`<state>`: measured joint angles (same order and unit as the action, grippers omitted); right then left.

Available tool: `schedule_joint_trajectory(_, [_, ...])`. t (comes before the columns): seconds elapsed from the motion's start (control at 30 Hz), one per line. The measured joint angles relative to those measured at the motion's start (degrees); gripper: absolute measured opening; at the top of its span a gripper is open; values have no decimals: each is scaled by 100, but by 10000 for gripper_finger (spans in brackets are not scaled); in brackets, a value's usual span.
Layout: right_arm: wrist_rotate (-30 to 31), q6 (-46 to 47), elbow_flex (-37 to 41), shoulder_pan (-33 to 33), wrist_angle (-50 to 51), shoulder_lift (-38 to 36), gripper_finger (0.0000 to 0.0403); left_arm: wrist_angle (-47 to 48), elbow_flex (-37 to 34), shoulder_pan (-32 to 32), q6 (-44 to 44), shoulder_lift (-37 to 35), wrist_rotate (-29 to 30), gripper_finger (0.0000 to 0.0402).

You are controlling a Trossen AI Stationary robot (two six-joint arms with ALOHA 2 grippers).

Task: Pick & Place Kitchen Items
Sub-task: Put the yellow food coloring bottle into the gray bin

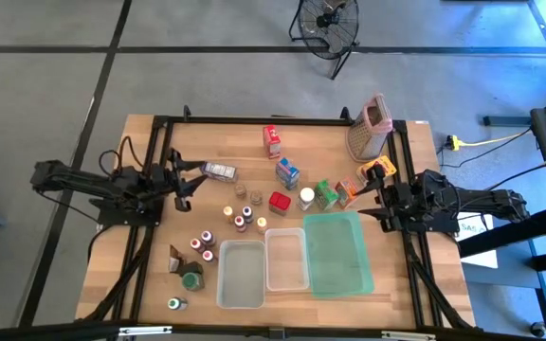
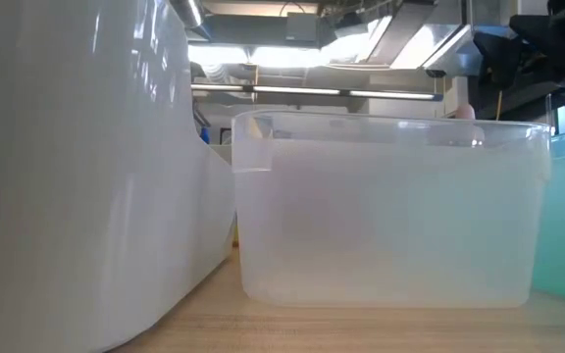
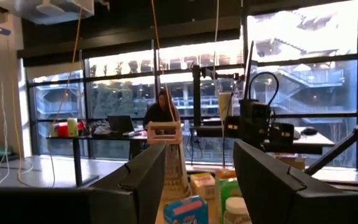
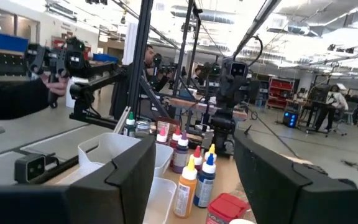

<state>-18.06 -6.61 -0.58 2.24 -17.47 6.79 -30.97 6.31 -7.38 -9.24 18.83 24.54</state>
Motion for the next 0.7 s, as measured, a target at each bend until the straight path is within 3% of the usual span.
schedule_joint_trajectory(0.13, [31, -175, 0, -2, -95, -1, 221, 986, 638, 0, 162, 289, 152, 182])
schedule_joint_trajectory(0.4, [781, -548, 0, 0, -123, 0, 221, 2586, 1645, 0, 594, 1325, 441, 182])
schedule_joint_trajectory(0.53, [908, -625, 0, 0, -123, 0, 221, 2756, 1733, -12, 685, 1834, -125, 182])
schedule_joint_trajectory(0.7, [907, -560, 2, 0, -123, 0, 222, 2713, 1732, -132, 190, 2455, -1106, 182])
